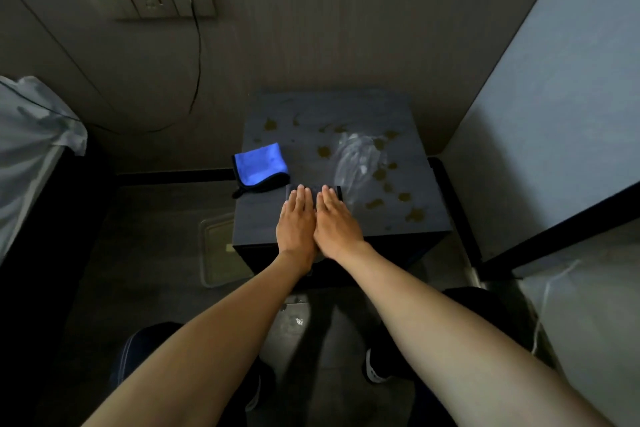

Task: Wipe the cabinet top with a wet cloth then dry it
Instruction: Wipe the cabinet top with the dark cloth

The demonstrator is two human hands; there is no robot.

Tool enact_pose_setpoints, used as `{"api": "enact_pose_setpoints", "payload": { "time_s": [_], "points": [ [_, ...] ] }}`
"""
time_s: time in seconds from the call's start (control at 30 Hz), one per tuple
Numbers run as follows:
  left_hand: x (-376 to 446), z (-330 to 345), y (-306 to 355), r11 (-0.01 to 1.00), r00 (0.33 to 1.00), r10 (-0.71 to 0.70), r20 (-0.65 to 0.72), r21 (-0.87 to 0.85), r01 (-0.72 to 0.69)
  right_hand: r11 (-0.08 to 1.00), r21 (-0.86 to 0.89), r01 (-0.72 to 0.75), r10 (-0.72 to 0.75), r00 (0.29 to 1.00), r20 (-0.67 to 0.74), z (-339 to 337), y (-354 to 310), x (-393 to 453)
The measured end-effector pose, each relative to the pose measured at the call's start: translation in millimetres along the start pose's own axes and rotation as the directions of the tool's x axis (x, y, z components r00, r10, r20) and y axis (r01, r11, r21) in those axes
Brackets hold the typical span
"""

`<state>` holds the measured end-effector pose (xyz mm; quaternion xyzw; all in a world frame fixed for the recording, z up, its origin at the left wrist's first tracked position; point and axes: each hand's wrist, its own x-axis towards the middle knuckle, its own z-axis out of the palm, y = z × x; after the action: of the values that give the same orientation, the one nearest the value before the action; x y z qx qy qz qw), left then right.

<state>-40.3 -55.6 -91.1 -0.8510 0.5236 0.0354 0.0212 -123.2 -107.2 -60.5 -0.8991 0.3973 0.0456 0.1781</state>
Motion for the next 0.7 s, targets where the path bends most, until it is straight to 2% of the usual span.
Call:
{"api": "enact_pose_setpoints", "payload": {
  "time_s": [0.23, 0.37, 0.5, 0.7],
  "points": [
    [12, -14, 40, 0.993, 0.994, 0.061, -0.096, -0.097, -0.070, 0.999, 0.034, -0.032, 0.031, 0.999, 0.019, -18, 36, -2],
    [15, -13, 59, 0.991, 0.997, 0.030, -0.067, -0.128, -0.038, 0.997, 0.063, -0.049, 0.049, 0.999, 0.006, -21, 55, -7],
    [17, -13, 79, 0.995, 0.997, 0.064, -0.041, -0.079, -0.067, 0.995, 0.078, -0.063, 0.064, 0.998, -0.008, -24, 72, -13],
    [21, -25, 104, 0.984, 0.995, 0.095, -0.023, -0.150, -0.098, 0.994, 0.090, -0.067, 0.065, 0.998, 0.019, -34, 105, -20]
  ]
}}
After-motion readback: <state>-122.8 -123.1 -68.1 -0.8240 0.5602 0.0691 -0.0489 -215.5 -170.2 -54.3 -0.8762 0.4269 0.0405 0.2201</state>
